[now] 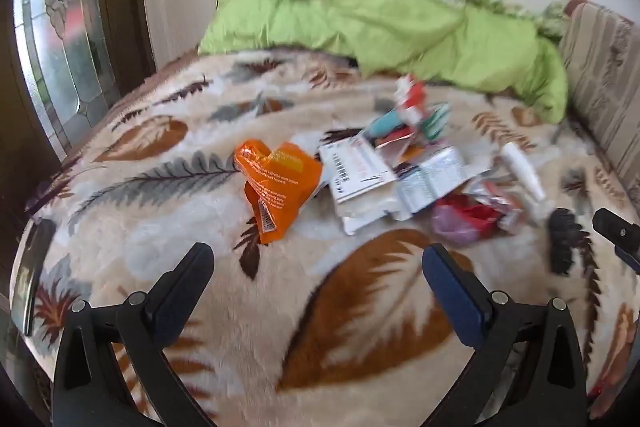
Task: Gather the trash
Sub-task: 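Move both grippers toward the trash scattered on the bed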
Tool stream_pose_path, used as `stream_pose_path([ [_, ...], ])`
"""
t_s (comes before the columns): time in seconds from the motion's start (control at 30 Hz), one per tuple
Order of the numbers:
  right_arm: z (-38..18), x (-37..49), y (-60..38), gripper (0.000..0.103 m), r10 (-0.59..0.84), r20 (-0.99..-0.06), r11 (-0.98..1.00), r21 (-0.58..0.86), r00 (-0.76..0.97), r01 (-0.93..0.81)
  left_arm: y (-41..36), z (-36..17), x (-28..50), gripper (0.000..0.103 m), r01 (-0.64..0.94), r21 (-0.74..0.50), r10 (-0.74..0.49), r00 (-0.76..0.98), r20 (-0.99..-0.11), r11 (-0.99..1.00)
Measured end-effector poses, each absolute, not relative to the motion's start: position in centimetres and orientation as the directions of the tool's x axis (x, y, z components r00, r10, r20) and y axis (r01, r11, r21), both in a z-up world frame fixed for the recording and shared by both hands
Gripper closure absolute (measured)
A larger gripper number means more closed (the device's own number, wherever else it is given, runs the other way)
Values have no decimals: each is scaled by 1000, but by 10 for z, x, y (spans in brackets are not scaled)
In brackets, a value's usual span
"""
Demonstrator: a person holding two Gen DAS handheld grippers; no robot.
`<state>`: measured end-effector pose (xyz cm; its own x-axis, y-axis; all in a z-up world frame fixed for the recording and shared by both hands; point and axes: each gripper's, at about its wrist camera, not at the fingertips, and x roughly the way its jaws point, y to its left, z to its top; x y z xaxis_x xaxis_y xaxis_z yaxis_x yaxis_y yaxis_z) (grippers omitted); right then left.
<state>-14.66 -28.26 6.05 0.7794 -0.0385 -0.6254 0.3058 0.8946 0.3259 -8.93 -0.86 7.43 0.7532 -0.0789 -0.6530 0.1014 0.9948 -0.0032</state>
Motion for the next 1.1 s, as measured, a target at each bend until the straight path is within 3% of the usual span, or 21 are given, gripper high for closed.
stream_pose_path([
  [0.13,95,-201,-271,1,-112,-513,933,240,851,267,-7,89,-146,0,164,37,-111,801,-588,986],
  [0.37,101,-247,-240,1,-202,-471,966,51,859,255,-6,101,-193,0,155,89,-90,862,-499,984],
  [1.1,94,-250,-236,1,-231,-540,962,-3,809,272,-20,103,-208,0,168,113,-87,853,-515,979],
])
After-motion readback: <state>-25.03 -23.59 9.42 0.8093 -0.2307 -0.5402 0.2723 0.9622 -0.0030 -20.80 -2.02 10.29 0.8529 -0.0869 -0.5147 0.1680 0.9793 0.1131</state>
